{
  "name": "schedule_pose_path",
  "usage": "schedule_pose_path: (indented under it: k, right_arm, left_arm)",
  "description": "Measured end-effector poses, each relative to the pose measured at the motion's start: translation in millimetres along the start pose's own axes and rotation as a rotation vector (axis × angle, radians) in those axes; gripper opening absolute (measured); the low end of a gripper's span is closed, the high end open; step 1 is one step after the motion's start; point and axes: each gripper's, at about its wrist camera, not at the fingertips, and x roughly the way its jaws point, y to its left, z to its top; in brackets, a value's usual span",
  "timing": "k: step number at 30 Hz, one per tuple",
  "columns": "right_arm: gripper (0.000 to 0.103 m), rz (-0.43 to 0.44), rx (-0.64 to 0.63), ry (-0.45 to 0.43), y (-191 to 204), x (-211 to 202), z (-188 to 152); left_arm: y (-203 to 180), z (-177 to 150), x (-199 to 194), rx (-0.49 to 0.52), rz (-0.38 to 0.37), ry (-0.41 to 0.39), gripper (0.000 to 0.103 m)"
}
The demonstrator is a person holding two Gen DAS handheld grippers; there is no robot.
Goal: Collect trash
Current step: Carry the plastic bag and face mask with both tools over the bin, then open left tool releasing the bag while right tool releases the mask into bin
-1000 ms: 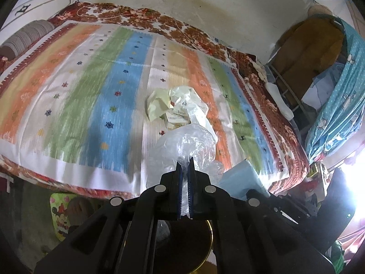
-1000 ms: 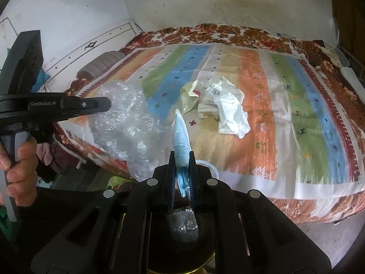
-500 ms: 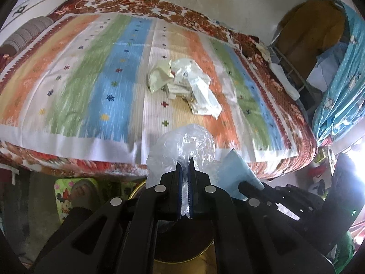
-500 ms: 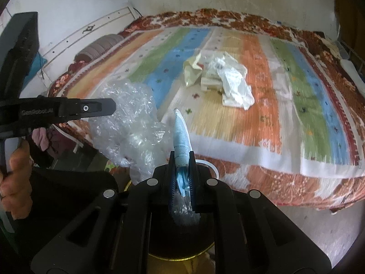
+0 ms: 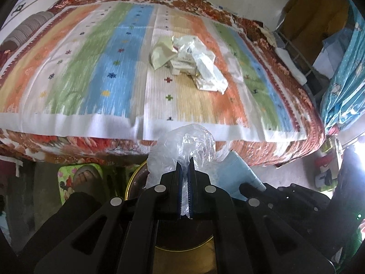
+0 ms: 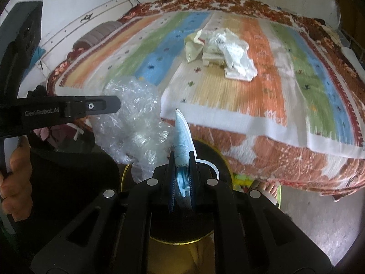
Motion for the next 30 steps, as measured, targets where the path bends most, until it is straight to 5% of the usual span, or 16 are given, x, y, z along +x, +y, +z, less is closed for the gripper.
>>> schedule_pose_path:
  k: [4,20,24,30]
  right_arm:
    - [0.009,-0.015,0.011,0.048,0.6,9.4,-7.7]
    - [0.010,-0.029,0.046,0.216,-5.4,48.3,-22.5]
    - [0.036,-0.040,0.071,0.224,-10.2,49.0,-21.4]
    - [0.043,-0.041,0.090,0.207,-15.5,47.7,-19.7]
  left_arm:
    - [-0.6,-6.7,13.8,0.018,0.067,0.046,0.003]
    - [1.9,-16.7,51.7,-0.006,0.106,0.176,0.003]
    - [5.4,-14.4,52.8,-0.030,0.096,0.182,0.028]
    - [10.2,-9.8,46.2,-0.065,0.098,0.153,0.032]
